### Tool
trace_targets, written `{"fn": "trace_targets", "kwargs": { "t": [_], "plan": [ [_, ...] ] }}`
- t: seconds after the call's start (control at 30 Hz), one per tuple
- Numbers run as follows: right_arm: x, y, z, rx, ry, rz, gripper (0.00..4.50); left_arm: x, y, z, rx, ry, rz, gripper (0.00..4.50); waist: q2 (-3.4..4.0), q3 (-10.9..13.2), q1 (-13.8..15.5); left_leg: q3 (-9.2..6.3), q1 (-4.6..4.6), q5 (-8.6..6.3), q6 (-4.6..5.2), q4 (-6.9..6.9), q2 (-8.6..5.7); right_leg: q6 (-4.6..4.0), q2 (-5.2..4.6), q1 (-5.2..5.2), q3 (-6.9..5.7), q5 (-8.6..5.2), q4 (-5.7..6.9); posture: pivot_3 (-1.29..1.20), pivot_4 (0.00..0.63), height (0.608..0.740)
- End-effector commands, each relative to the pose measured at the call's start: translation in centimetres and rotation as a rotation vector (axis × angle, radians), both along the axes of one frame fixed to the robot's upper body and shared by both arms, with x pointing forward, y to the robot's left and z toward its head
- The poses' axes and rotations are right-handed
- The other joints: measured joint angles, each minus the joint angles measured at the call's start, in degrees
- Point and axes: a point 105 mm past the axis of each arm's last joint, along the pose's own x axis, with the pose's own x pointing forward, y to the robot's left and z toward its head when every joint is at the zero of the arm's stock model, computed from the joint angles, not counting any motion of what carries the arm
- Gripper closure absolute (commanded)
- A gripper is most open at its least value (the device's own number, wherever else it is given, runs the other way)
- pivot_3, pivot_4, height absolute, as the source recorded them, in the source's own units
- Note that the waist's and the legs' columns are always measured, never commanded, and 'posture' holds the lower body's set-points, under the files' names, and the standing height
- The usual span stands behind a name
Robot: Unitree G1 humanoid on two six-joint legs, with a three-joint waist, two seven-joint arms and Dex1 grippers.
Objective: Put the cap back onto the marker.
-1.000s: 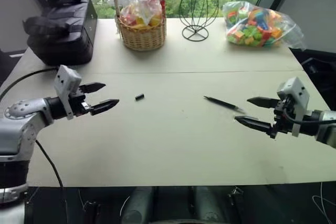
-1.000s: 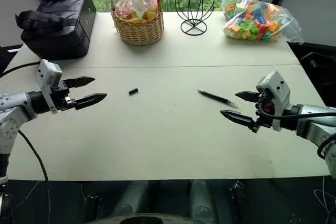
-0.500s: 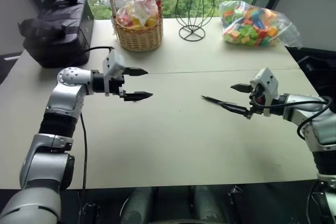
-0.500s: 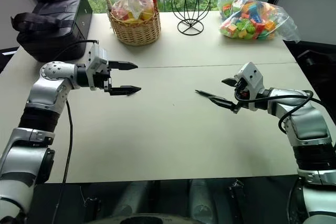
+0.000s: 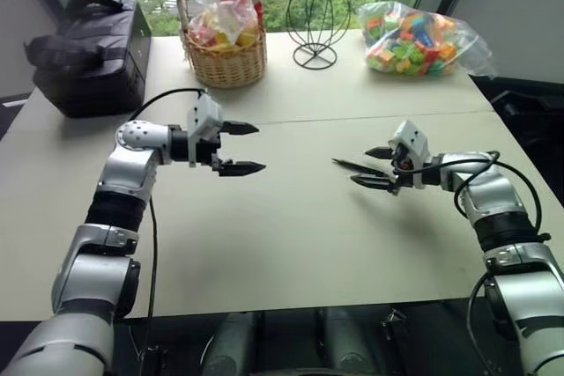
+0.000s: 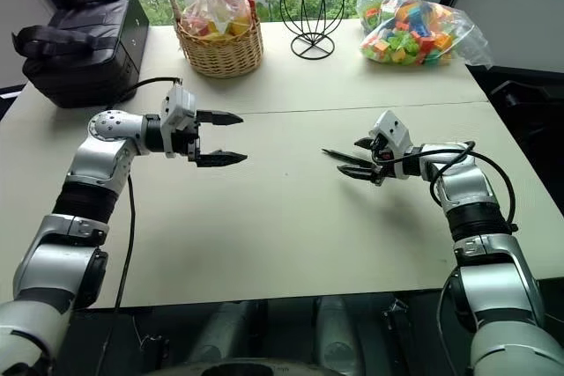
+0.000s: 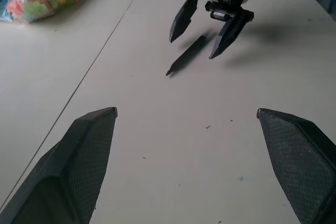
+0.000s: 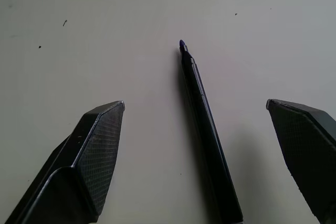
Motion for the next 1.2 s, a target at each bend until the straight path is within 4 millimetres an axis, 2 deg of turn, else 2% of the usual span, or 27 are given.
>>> {"fn": "trace_targets", "kwargs": {
  "t": [0.03,0.13,0.2,0.27,0.47,0.67,0.8,0.9,1.03,1.2],
  "plan": [
    [0.5,0.7,0.8,0.003,-0.028,0.035,0.02,-0.2,0.2,1.4,-0.026,-0.052,0.015,0.03,0.00,0.00,-0.05,0.00,0.00,0.00,-0.01,0.01,0.00,0.00,0.00,0.00,0.00,0.00,0.01,0.00,0.150,0.740],
    [0.7,0.8,0.1,0.001,-0.014,0.035,0.02,-0.2,0.2,1.4,-0.035,-0.056,0.031,0.03,0.00,0.00,-0.05,-0.01,0.01,0.01,-0.03,0.03,0.00,0.00,0.01,0.00,0.01,0.00,0.06,0.00,0.150,0.740],
    [0.9,0.9,-0.1,0.000,-0.012,0.032,0.54,-0.2,0.2,1.4,-0.041,-0.058,0.039,0.03,0.00,0.00,-0.05,-0.02,0.02,0.02,-0.04,0.05,0.00,-0.01,0.01,0.01,0.01,0.00,0.07,0.00,0.150,0.740],
    [1.0,0.9,-0.3,-0.004,-0.013,0.030,1.31,-0.2,0.2,1.5,-0.045,-0.061,0.047,0.03,0.00,0.00,-0.06,-0.02,0.02,0.02,-0.05,0.08,0.00,-0.01,0.02,0.01,0.01,0.00,0.11,0.00,0.150,0.740],
    [0.8,1.0,-1.0,-0.024,-0.009,0.042,4.43,-0.1,0.4,1.5,-0.048,-0.065,0.069,0.03,0.01,0.00,-0.08,-0.04,0.03,0.03,-0.07,0.10,0.00,-0.01,0.03,0.01,0.01,0.00,0.13,0.00,0.150,0.740],
    [0.9,0.7,-0.5,-0.030,-0.041,0.022,4.43,0.3,1.7,1.5,-0.051,-0.064,0.132,0.03,0.01,0.00,-0.07,-0.04,0.03,0.03,-0.07,0.12,0.00,-0.01,0.04,0.01,0.02,0.00,0.16,0.00,0.150,0.740],
    [1.7,0.6,3.6,-0.039,-0.154,-0.034,4.43,1.1,4.4,1.1,-0.019,-0.079,0.261,0.03,0.04,0.01,-0.16,-0.04,0.03,0.03,-0.07,0.12,0.00,-0.01,0.04,-0.06,0.06,0.00,0.22,0.00,0.150,0.740],
    [0.9,1.4,7.6,-0.098,-0.218,-0.024,4.43,1.0,7.1,-0.4,0.065,-0.077,0.330,0.03,0.14,0.06,-0.13,-0.03,-0.01,0.04,-0.09,0.12,0.00,-0.01,0.03,-0.14,0.09,0.00,0.27,0.00,0.150,0.740],
    [-0.9,3.1,10.2,-0.061,-0.179,-0.048,4.43,0.9,8.4,-2.5,0.115,-0.068,0.364,0.03,0.13,0.05,0.22,-0.04,0.00,0.03,-0.09,0.07,0.00,-0.03,0.03,-0.17,0.10,-0.01,0.31,0.00,0.150,0.740],
    [-2.4,5.0,11.3,0.011,-0.153,-0.076,4.43,1.2,7.8,-5.0,0.065,-0.012,0.390,0.03,0.12,0.04,0.65,-0.09,-0.03,0.03,-0.09,0.15,0.00,-0.03,0.01,-0.10,0.08,-0.01,0.24,0.00,0.150,0.740]
  ]
}}
